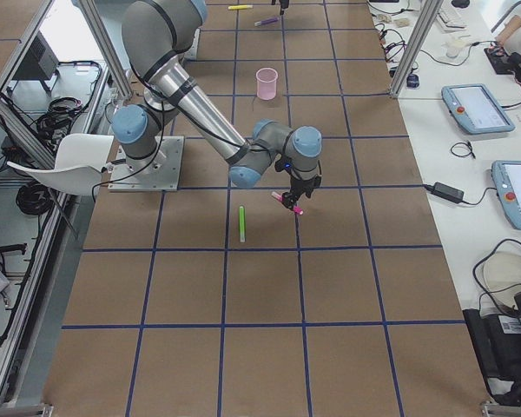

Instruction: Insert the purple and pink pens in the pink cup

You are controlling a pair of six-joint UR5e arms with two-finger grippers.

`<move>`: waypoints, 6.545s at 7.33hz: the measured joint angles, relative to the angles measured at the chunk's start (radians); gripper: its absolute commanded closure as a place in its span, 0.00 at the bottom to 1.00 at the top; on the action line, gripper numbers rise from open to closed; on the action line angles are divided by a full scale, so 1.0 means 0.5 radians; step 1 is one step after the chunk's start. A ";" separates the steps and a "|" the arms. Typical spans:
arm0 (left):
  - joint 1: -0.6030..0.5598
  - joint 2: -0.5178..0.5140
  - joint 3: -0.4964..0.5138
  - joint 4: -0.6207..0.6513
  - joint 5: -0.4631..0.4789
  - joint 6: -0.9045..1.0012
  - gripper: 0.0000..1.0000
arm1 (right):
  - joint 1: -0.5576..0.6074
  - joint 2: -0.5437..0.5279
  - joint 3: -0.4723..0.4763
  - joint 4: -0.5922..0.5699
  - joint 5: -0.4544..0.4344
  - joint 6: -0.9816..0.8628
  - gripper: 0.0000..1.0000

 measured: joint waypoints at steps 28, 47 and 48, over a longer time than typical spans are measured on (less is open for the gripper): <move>-0.082 0.082 0.338 -0.200 0.082 -0.004 1.00 | 1.777 -0.729 -0.023 0.724 -0.536 3.453 0.93; -0.438 0.189 0.414 -0.168 0.090 -0.269 1.00 | 2.081 -0.267 -0.629 1.224 -0.863 3.880 0.00; -0.620 0.230 0.426 -0.151 0.091 -0.390 1.00 | 1.942 -0.321 -0.730 1.389 -0.797 3.846 0.00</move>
